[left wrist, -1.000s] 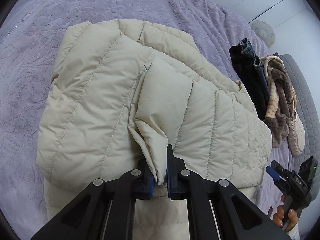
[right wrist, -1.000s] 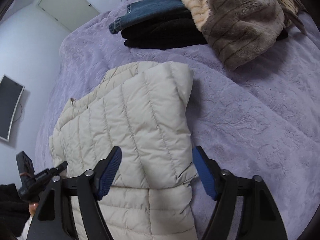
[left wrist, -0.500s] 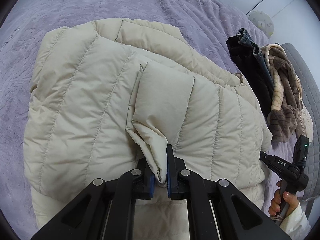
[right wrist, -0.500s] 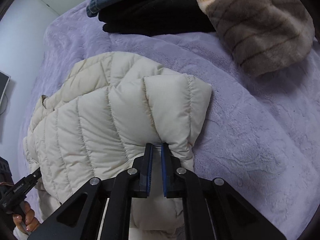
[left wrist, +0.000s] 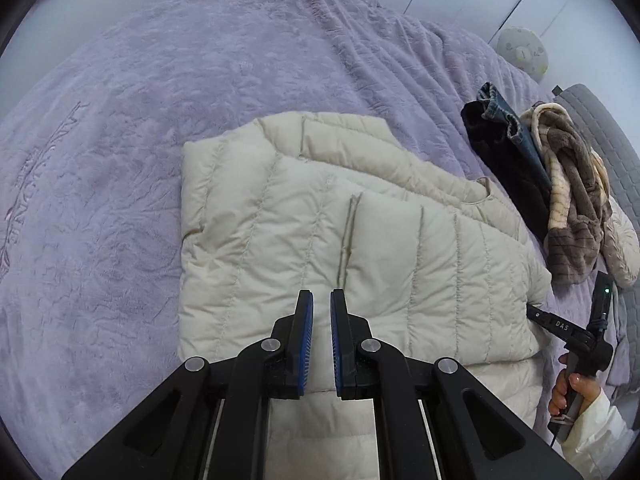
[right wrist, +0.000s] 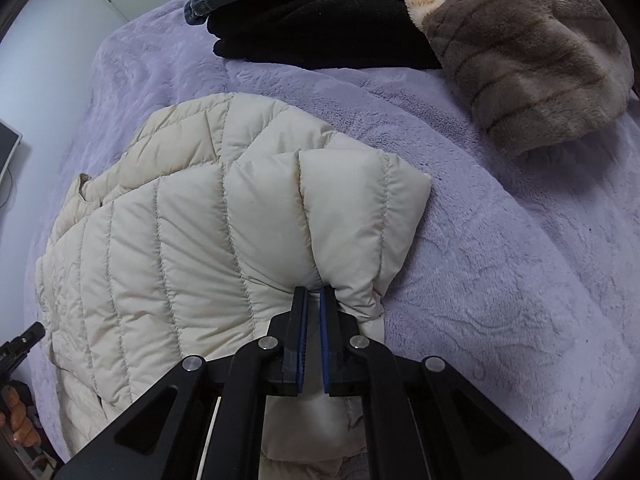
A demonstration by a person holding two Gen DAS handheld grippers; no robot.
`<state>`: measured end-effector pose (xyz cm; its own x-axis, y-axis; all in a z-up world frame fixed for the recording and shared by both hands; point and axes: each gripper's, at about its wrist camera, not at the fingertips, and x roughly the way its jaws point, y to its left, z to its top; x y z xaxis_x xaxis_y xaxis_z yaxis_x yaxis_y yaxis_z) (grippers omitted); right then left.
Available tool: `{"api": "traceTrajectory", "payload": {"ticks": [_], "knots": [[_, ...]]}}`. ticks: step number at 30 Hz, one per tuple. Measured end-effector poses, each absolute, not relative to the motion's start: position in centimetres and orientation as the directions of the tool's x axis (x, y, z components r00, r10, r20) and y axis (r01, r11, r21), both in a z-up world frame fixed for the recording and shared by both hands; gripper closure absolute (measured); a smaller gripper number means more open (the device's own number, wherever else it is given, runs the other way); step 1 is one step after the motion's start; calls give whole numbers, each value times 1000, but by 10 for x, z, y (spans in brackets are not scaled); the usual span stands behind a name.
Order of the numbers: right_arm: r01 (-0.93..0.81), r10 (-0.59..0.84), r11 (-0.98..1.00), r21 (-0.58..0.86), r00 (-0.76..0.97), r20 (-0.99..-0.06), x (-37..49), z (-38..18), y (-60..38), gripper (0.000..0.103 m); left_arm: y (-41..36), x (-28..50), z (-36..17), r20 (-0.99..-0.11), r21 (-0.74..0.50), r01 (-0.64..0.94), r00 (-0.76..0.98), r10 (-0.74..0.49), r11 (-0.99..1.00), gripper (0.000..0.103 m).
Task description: Fold large clothes
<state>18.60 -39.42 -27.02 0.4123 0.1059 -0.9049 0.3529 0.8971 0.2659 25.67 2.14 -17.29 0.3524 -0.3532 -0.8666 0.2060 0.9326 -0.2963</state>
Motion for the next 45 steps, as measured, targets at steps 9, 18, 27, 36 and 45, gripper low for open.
{"api": "traceTrajectory", "payload": {"ticks": [9,18,27,36,45], "knots": [[338,72,914,223,406,-911,181,-263,-388,98,-35,265,-206,-910,-219,308,278,-307,926,93],[388,77,888,247,404,-911,166,-260,-399,98,-34,250,-223,-922,-176,313,280,-267,933,93],[428,73,868,251,390,-918,141,-237,-402,94,-22,245,-205,-919,-183,274,292,-263,944,93],[452,130,842,294,358,-924,104,-219,-389,93,-9,219,-183,-935,-152,254,277,-223,955,93],[453,200,823,342,333,-922,66,-201,-360,91,2,178,-158,-950,-77,245,276,-146,966,93]]}}
